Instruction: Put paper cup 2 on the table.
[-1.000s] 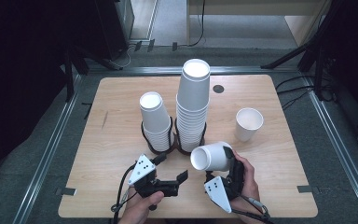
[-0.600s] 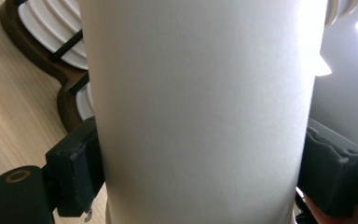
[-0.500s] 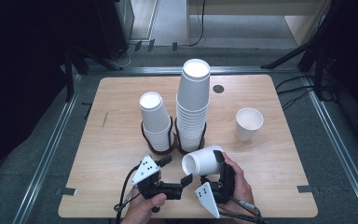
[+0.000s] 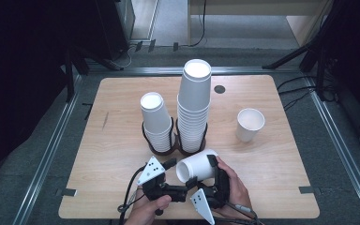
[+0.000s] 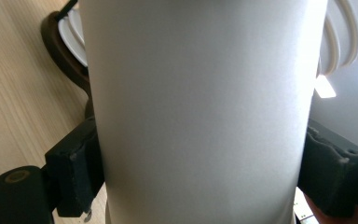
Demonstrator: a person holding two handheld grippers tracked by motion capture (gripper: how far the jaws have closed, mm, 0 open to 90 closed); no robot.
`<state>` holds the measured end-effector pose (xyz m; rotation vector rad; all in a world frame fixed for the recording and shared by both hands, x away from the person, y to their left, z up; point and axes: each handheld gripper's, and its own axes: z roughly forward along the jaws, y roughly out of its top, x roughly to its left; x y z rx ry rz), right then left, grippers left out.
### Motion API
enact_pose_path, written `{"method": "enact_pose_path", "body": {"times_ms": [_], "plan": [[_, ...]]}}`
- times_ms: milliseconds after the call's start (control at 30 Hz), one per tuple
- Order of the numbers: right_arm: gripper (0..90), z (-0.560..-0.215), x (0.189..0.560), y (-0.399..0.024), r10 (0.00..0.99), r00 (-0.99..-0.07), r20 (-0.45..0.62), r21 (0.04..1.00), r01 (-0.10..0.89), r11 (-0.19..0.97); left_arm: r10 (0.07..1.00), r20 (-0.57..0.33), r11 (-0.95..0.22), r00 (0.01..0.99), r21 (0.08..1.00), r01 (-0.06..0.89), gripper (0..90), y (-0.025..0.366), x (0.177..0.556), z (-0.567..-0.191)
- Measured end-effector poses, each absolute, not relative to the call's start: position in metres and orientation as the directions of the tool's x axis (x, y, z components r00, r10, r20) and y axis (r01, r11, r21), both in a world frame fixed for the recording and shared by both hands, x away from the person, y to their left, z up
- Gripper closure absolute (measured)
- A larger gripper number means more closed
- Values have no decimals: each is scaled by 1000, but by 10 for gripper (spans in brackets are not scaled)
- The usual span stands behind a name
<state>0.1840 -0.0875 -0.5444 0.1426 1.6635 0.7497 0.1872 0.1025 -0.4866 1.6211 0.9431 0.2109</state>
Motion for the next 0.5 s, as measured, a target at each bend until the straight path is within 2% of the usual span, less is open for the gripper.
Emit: {"method": "enact_pose_path", "body": {"times_ms": [333,500], "plan": [[128,-543,180,-84,460,-247,-853,521,-338,784,663,-375,12,648,871,491,66,101,188,-488],[127,-542,178,-83,453,-242,-858,513,-354,782,657,-376,7,653,869,494,133,100,188,-487]]}}
